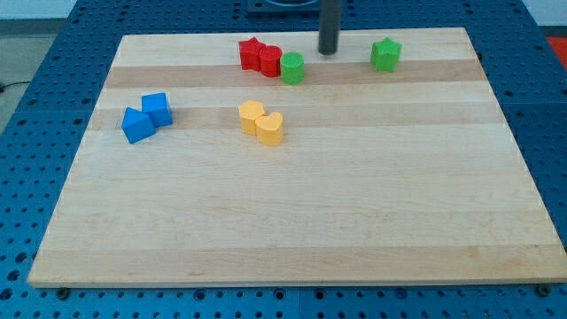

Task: Separate the red star from the red circle

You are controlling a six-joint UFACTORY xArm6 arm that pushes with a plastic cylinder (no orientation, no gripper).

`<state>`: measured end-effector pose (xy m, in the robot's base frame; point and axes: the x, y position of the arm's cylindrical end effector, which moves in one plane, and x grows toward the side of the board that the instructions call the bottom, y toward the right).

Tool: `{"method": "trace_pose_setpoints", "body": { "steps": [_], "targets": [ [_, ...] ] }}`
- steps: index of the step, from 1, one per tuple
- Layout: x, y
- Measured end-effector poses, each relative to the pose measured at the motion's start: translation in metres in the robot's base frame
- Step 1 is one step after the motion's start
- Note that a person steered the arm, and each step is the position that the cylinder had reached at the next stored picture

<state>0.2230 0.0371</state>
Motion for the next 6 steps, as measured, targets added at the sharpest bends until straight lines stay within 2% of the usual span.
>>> {"method": "trace_pose_setpoints", "body": {
  "steps": [1,2,3,4,5,6],
  "targets": [
    [-0.011,-0.069],
    [0.019,-0.095],
    [0.057,-0.105],
    [0.077,-0.107],
    [0.075,-0.096],
    [0.113,-0.095]
  ]
}}
